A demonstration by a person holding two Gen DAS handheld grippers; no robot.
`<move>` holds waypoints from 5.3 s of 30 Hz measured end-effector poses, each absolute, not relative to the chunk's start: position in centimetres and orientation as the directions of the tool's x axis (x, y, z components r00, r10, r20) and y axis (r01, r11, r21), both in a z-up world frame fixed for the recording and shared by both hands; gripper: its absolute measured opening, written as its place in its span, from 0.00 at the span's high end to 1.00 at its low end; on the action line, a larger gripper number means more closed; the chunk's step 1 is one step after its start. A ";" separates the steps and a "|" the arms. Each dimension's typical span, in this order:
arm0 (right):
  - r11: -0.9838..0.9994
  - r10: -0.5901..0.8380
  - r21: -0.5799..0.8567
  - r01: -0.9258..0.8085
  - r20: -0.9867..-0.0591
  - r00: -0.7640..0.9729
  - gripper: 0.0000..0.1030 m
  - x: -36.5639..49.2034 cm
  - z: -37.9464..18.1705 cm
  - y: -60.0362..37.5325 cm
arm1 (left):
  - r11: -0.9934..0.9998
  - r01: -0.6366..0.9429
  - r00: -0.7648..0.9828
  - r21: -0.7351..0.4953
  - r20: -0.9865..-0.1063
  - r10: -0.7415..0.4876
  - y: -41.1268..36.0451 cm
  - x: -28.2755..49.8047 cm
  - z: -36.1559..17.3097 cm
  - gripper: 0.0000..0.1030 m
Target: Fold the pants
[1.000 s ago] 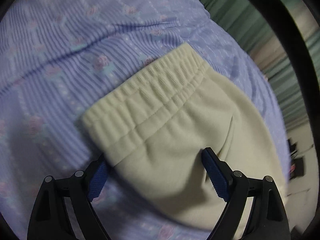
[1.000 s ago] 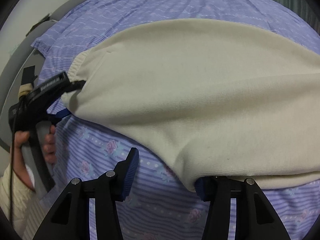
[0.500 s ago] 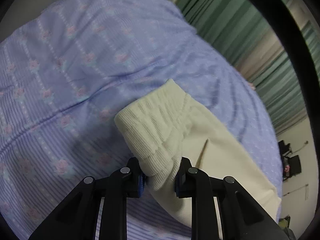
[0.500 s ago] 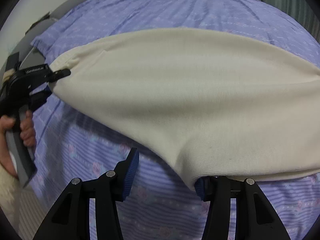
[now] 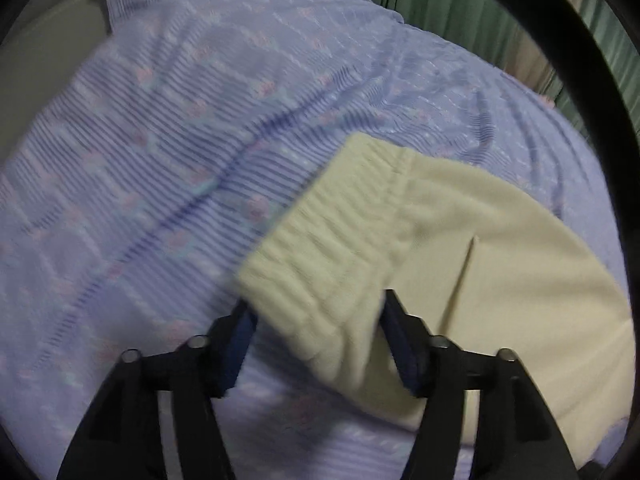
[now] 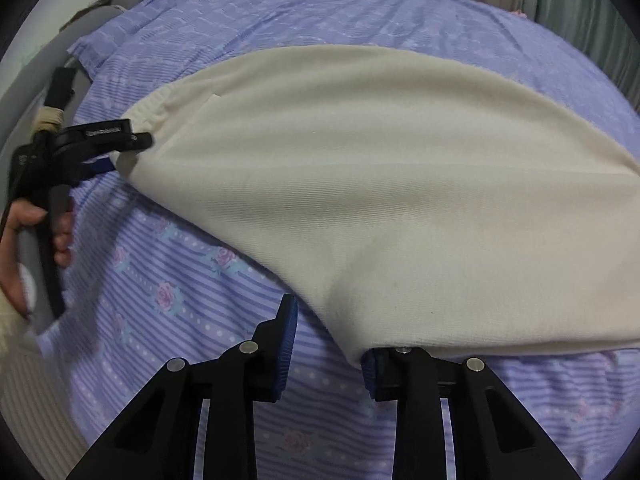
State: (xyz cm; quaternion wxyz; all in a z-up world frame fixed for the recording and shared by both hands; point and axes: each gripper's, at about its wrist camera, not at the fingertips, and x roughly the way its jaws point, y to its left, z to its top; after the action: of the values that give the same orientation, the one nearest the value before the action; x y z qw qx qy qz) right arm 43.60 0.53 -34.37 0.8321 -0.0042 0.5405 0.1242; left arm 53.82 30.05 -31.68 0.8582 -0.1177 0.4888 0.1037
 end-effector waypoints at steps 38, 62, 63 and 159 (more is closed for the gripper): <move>0.955 0.286 0.203 -0.216 -0.821 0.493 0.33 31.5 -16.4 -30.9 | 0.987 -0.088 0.570 0.133 -0.806 0.160 -6.8 29.0 -13.5 0.12; 0.938 0.151 0.292 0.185 -0.827 0.541 0.33 33.6 -27.0 -58.9 | 0.954 0.244 0.530 0.172 -0.848 0.017 -33.8 37.8 -23.6 0.12; 0.936 0.144 0.292 0.194 -0.826 0.545 0.33 34.0 -27.4 -59.8 | 0.951 0.256 0.532 0.176 -0.847 0.013 -34.9 38.2 -24.0 0.12; 0.951 0.178 0.290 0.111 -0.802 0.571 0.53 49.1 -33.1 -71.5 | 0.980 0.199 0.542 0.013 -0.835 -0.099 -46.6 48.4 -27.7 0.12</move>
State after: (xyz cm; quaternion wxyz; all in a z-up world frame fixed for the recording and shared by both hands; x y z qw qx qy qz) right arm 49.07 -71.49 -33.12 0.8723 0.1561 0.4630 0.0192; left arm 48.41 -46.56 -27.70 0.8765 0.0532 0.4709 -0.0849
